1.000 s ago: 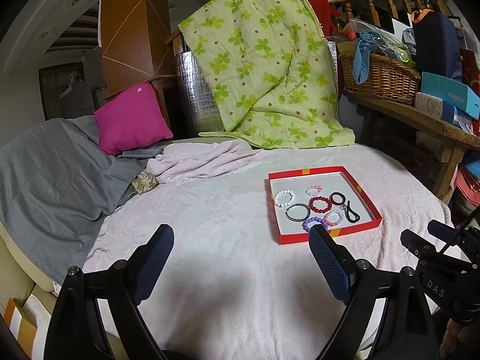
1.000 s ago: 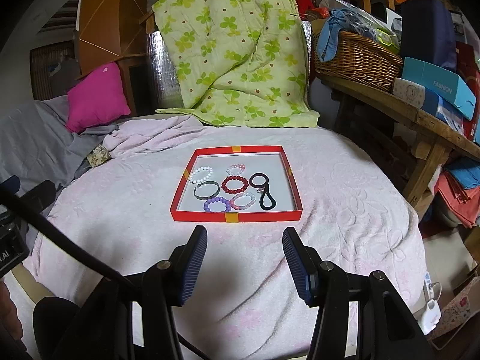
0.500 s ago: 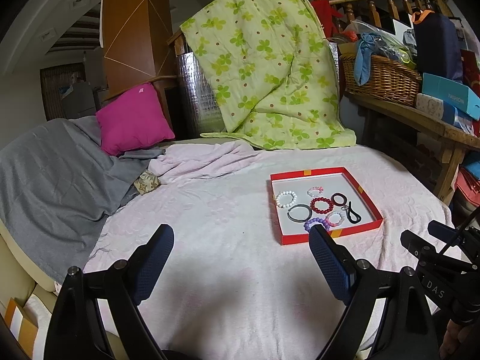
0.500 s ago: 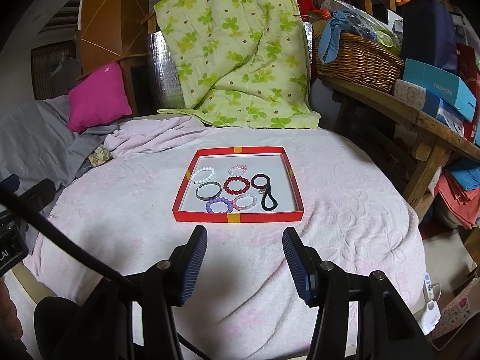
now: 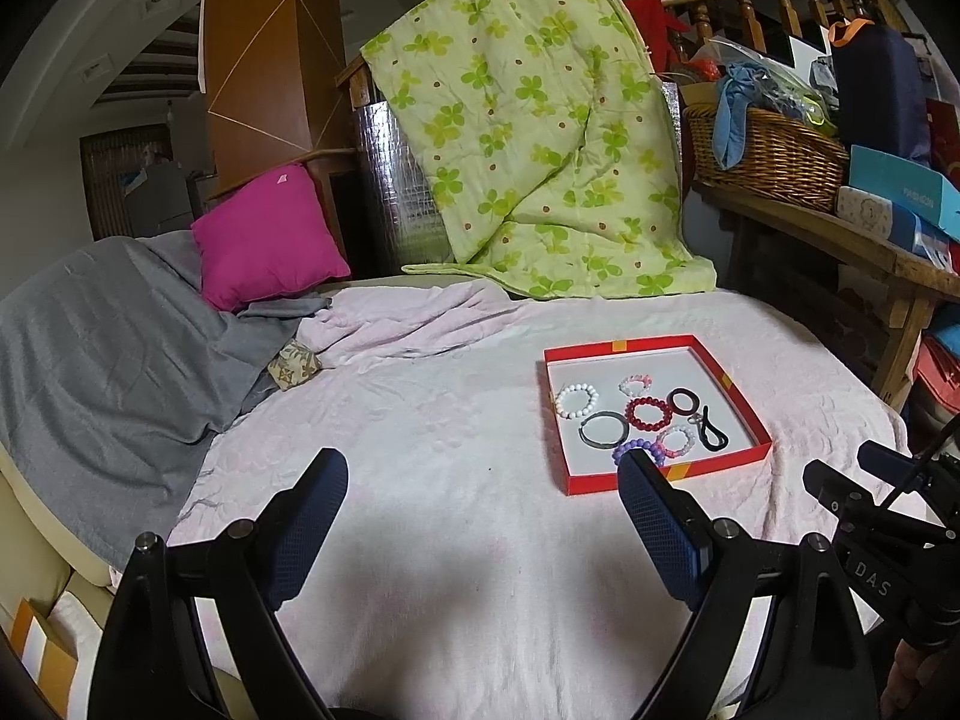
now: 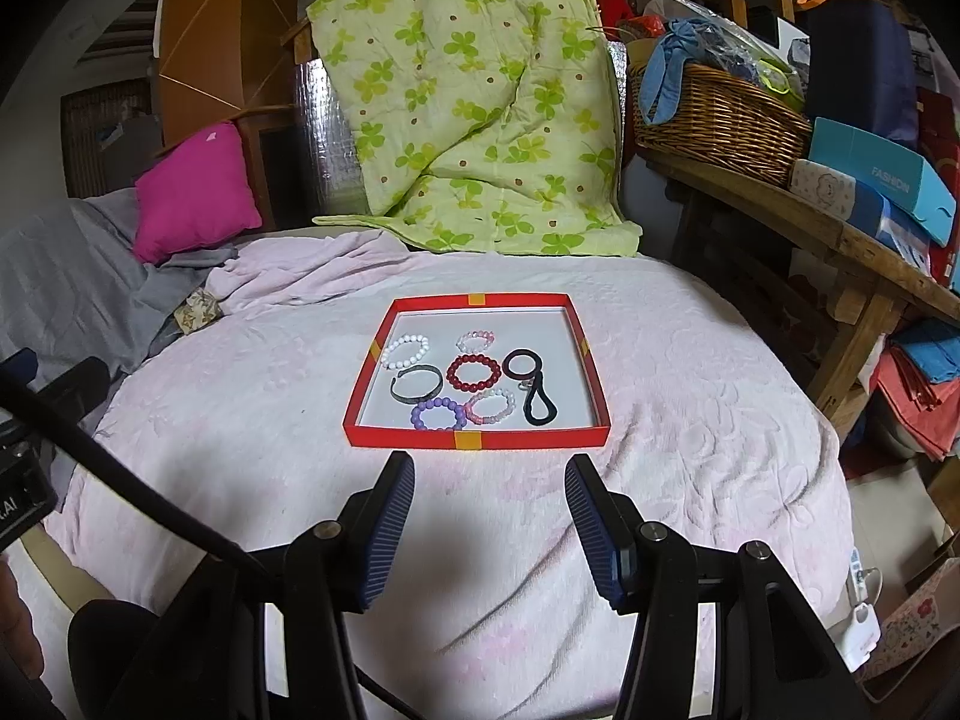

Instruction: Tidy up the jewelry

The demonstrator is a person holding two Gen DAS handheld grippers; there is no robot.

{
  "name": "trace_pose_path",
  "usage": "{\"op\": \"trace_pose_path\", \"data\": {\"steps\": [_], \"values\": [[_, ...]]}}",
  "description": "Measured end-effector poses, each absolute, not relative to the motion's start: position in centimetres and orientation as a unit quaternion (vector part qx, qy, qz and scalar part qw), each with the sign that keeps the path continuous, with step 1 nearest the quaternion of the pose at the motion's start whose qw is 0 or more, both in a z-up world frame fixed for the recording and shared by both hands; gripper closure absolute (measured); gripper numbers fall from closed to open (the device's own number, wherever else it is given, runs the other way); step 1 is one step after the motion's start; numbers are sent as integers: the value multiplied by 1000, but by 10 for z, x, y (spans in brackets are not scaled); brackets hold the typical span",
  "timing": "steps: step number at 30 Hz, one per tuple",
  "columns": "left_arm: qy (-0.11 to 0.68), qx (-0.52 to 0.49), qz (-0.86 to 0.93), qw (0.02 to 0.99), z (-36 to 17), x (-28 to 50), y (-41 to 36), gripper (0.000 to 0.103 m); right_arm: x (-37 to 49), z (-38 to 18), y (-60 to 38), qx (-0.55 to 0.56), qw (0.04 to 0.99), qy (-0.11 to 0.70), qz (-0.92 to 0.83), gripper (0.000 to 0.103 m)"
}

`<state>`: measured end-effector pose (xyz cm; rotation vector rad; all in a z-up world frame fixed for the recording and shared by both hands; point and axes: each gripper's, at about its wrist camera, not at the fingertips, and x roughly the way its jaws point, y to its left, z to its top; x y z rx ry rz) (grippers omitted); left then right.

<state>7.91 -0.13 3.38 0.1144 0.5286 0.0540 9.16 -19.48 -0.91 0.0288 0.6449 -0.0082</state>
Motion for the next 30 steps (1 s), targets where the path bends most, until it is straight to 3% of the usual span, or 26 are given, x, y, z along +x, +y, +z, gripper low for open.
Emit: {"op": "trace_pose_path", "data": {"steps": [30], "values": [[283,52,16,957,26,151,-6,11,173,-28,-198,10,935,355,-2,47]]}}
